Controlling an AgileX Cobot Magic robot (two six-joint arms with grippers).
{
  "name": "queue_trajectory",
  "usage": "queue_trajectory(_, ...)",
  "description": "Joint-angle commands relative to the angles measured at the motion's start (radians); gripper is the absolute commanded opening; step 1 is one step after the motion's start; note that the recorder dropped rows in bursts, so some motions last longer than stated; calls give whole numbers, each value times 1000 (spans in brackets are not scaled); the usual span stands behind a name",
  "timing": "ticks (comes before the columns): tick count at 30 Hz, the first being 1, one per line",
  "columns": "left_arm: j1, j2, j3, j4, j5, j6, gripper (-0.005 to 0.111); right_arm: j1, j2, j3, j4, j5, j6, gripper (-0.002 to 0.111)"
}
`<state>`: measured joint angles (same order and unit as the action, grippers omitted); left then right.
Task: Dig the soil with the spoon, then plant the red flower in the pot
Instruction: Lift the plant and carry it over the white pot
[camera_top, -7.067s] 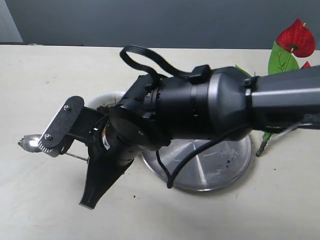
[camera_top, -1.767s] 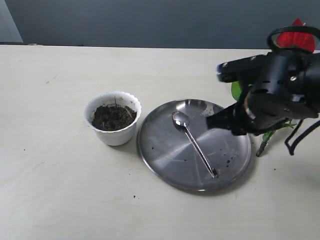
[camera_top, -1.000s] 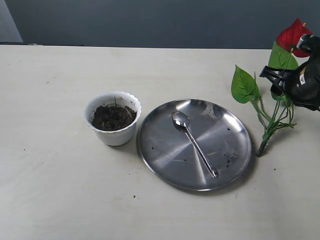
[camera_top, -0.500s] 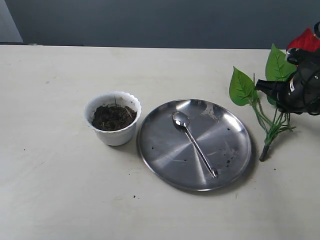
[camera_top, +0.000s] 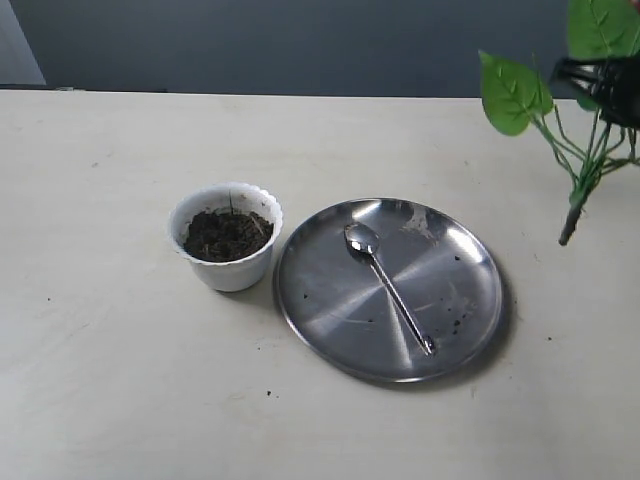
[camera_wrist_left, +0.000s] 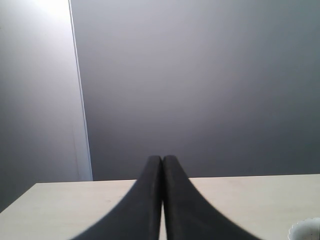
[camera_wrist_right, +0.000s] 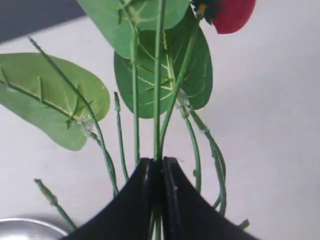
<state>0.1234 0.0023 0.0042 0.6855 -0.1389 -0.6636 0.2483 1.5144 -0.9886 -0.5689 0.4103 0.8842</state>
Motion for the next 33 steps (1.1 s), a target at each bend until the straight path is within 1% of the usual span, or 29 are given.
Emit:
queue_trajectory(1, -7, -2, -4, -7, -11, -7, 0, 85, -104, -3, 8, -142, -21, -1)
queue_trajectory(5, -7, -2, -4, -7, -11, -7, 0, 223, -110, -3, 21, -373, -21, -1)
queue_trajectory(9, -7, -2, -4, -7, -11, -7, 0, 343, -36, -3, -11, -684, -36, -1)
queue_trajectory(12, -7, -2, -4, -7, -11, -7, 0, 400, 55, -3, 29, -913, -158, -1)
queue_trajectory(16, -7, -2, -4, -7, -11, -7, 0, 464, 169, -3, 232, -1125, -370, -1)
queue_trajectory(19, -7, -2, -4, -7, -11, -7, 0, 493, 244, -3, 309, -1219, -506, -1)
queue_trajectory(23, -7, -2, -4, -7, -11, -7, 0, 509, 333, -3, 326, -1366, -508, -1)
queue_trajectory(28, -7, -2, -4, -7, -11, -7, 0, 522, 439, -3, 386, -1624, -507, -1)
queue_trajectory(33, -7, -2, -4, -7, -11, -7, 0, 522, 534, -3, 368, -1631, -489, -1)
